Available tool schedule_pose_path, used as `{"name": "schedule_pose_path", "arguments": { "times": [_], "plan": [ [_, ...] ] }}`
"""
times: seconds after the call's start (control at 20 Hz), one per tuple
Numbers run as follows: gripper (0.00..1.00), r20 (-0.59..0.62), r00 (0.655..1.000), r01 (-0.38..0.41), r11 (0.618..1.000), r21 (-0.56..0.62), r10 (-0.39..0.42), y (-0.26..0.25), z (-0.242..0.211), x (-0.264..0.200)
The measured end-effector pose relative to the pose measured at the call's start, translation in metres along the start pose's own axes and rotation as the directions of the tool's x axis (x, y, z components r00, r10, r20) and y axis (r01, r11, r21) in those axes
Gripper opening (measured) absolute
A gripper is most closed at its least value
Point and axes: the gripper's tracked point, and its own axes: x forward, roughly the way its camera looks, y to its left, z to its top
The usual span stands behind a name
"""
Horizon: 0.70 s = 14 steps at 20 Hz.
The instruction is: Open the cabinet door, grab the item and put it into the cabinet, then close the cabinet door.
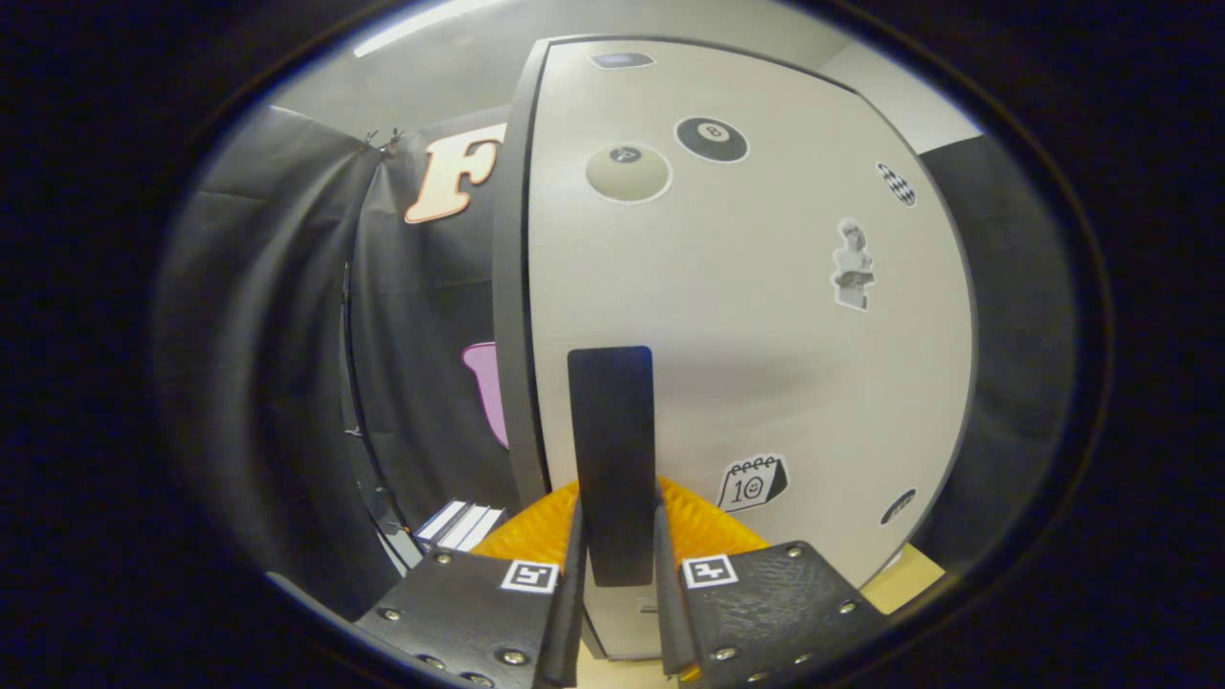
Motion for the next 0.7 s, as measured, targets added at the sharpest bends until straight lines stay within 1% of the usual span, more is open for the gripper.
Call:
{"name": "schedule_pose_path", "arguments": {
  "times": [0.2, 0.3, 0.5, 0.7],
  "plan": [
    [0.33, -0.042, 0.999, -0.027, 0.999, 0.029, 0.029, 0.0, -0.004, -0.004],
    [0.23, -0.037, 0.999, -0.027, 1.0, 0.012, 0.028, -0.001, -0.004, -0.006],
    [0.23, -0.034, 0.999, -0.009, 1.0, -0.001, 0.009, -0.004, -0.003, -0.018],
    [0.23, -0.034, 0.999, 0.006, 1.0, 0.002, -0.006, -0.014, -0.001, -0.048]
  ]
}}
